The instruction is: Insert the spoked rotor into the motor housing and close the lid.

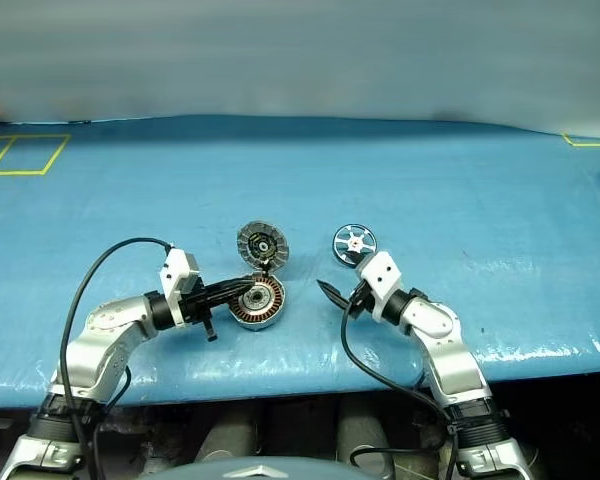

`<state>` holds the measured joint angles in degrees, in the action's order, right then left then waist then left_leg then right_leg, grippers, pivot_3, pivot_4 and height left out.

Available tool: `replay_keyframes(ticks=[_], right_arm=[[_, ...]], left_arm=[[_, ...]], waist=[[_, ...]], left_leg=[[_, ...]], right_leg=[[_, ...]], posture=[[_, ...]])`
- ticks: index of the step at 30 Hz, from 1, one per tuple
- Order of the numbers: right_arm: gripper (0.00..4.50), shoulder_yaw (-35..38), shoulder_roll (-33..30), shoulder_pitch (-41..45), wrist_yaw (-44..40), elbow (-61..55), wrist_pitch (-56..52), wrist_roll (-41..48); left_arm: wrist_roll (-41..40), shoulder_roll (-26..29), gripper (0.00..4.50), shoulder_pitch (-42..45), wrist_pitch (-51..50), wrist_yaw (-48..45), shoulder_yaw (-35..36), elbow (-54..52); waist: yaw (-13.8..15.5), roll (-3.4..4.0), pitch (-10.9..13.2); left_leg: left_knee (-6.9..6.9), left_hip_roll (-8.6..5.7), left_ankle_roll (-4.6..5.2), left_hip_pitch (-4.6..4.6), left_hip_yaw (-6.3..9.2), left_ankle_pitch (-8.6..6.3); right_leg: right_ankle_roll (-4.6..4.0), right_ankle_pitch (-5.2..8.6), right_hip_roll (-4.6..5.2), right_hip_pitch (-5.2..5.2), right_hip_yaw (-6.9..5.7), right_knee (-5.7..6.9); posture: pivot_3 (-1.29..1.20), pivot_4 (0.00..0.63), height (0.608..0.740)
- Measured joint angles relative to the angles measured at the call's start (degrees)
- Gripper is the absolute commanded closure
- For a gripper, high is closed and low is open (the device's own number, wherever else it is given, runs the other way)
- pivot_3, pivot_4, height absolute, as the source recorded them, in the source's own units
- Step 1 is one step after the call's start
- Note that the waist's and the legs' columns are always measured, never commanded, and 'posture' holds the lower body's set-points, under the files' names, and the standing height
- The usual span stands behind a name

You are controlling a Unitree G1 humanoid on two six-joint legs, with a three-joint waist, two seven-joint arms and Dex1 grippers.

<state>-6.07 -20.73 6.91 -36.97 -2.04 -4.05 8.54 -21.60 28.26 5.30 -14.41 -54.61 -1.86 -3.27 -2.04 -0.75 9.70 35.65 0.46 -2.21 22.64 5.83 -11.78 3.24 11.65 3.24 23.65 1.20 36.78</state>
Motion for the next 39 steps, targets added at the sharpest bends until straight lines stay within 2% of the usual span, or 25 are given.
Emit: replay_keyframes(ticks=[6,13,39], right_arm=[[0.38,3.40,-1.75,5.03,5.99,2.97,-5.14,-2.13],[0.38,2.33,-5.58,12.21,5.65,11.09,-7.84,-6.30],[0.38,-5.55,-6.59,14.40,1.21,11.26,-6.56,-14.21]], left_arm=[[-1.41,-1.42,4.48,-1.97,0.12,1.85,1.02,-2.69],[-1.42,-2.37,4.48,-3.00,0.44,3.72,1.13,-2.95],[-1.90,-3.36,4.48,-7.55,1.11,9.61,2.50,-5.82]], waist=[[0.00,0.00,0.00],[-0.10,0.00,0.00],[-0.15,-0.01,0.00]], left_leg=[[0.04,0.00,0.00,0.01,-0.01,0.00],[0.00,-0.01,0.00,0.01,-0.02,0.00],[0.04,0.00,0.01,-0.04,-0.02,0.00]], right_leg=[[0.00,0.00,0.00,0.00,0.01,0.01],[-0.01,-0.01,-0.01,0.01,0.01,0.01],[0.00,-0.01,0.00,-0.04,0.02,0.00]], posture=[[0.00,0.150,0.740],[0.00,0.150,0.740],[0.00,0.150,0.740]])
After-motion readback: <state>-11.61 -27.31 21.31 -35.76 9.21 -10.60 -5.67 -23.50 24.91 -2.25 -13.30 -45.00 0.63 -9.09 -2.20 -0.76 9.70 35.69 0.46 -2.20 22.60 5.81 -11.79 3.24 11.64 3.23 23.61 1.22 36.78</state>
